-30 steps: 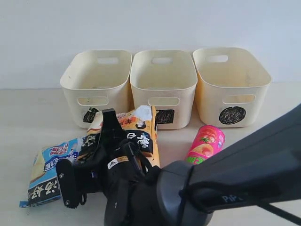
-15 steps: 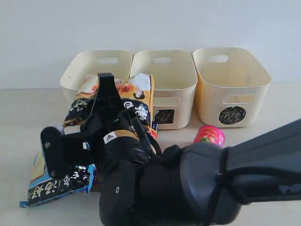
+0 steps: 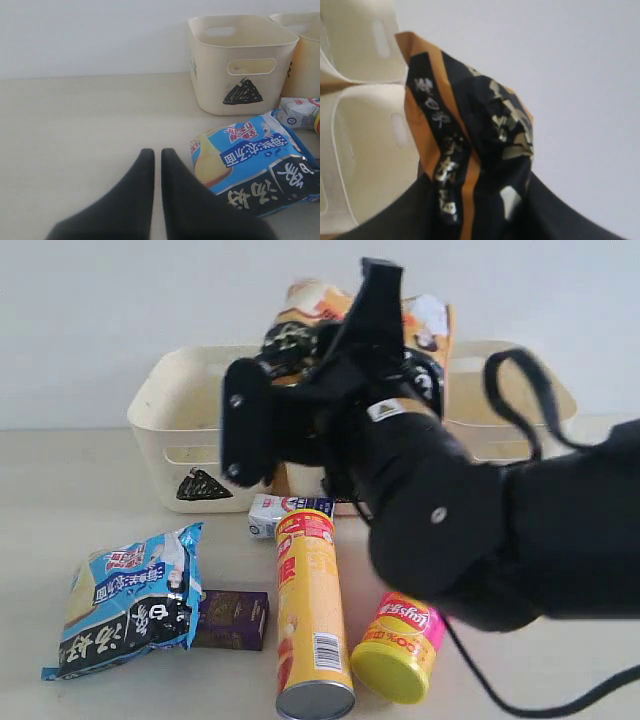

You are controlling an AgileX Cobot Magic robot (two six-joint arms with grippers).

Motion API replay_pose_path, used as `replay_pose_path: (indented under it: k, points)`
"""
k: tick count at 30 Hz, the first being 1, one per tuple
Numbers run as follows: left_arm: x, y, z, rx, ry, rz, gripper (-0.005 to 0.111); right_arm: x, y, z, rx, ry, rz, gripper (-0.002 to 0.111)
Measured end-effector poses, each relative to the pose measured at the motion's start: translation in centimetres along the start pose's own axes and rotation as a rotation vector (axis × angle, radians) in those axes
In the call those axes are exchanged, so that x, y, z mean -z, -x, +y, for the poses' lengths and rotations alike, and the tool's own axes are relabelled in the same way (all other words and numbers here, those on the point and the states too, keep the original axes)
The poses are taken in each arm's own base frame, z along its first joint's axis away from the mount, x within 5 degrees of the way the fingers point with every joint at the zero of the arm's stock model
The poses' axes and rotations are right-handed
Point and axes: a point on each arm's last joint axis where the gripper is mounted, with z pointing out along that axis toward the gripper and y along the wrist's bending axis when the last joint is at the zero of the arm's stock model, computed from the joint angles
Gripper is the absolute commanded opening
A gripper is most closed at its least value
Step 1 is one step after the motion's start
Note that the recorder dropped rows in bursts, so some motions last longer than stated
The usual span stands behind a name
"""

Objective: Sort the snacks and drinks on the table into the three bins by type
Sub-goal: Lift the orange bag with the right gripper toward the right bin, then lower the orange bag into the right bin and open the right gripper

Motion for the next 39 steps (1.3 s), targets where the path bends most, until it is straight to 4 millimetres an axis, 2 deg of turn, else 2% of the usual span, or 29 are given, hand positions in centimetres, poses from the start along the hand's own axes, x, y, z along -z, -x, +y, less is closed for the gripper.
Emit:
replay_pose_path:
  k: [6,10,13,18,24,25,33,39]
  points:
    - [0.0,0.0,0.0,0.000,0.000,0.000,0.004,-2.2,-5.1,-3.0,-0.002,-0.017,0.060,0.000]
    - [0.0,0.0,0.0,0.000,0.000,0.000,0.004,-3.8,-8.9,-3.7,-0.023,0.012,0.101,0.000]
    - [0.0,0.0,0.0,0.000,0.000,0.000,0.004,-4.8,-12.0,-4.3,-0.087,0.018,0.128,0.000]
    - [0.0,0.0,0.0,0.000,0.000,0.000,0.004,-5.8,-15.4,-5.8,-0.280,-0.017,0.111,0.000]
    - [0.0,0.0,0.0,0.000,0.000,0.000,0.004,-8.2,-17.9,-7.7,-0.566,0.020,0.119,0.000]
    - [0.0,0.0,0.0,0.000,0.000,0.000,0.004,-9.2,-18.4,-7.4,-0.626,0.059,0.137,0.000]
    - [0.0,0.0,0.0,0.000,0.000,0.000,0.004,-13.3,-20.4,-4.6,-0.854,0.212,0.265,0.000]
    - [0.0,0.0,0.0,0.000,0.000,0.000,0.004,-16.0,-22.3,-4.2,-1.097,0.208,0.348,0.000]
